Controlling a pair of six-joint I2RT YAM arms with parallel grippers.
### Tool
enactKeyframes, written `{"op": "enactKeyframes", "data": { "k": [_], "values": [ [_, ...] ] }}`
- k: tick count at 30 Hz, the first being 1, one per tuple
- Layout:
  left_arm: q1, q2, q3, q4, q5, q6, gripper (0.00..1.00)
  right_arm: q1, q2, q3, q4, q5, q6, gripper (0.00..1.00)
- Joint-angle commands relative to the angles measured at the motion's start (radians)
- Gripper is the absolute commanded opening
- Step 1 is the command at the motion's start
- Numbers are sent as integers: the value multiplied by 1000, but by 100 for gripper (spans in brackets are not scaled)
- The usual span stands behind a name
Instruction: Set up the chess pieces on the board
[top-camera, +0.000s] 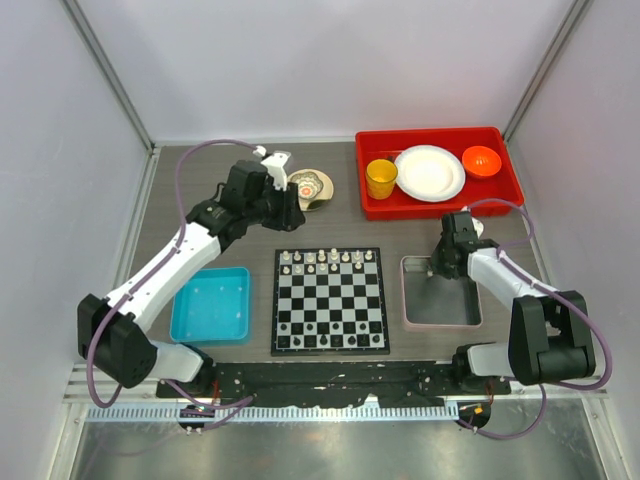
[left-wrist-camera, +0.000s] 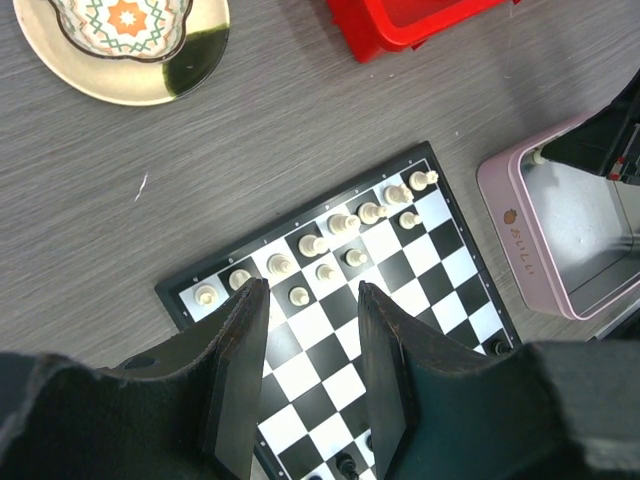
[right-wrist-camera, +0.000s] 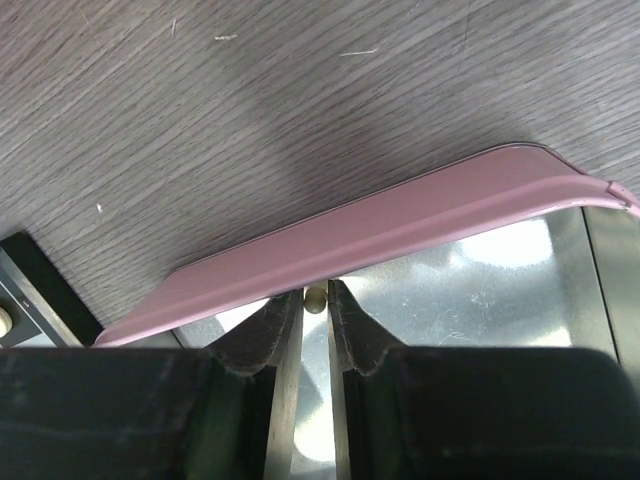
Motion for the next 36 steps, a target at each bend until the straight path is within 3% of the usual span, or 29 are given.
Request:
{"op": "enactKeyframes", "data": {
  "k": [1,11,17,23,27,36],
  "values": [
    [7,-25,-24,22,-17,17,45,-4,-12,1,29,10,4,20],
    [6,-31,-24,19,-20,27,44,-4,-116,58,-95,29,-23,7],
    [7,-31,-22,19,-12,24,44,28,-207,190,-193,-3,-16,6],
    [7,-31,-24,22,-12,21,44,285,-161,304,-226,52,52,6],
    [9,-31,-25,21,-29,21,45,482,-25,365,-189,89,80,6],
    [12,-31,-24,18,-55,23,45,615,195,445,-98,72,93,6]
  ]
}}
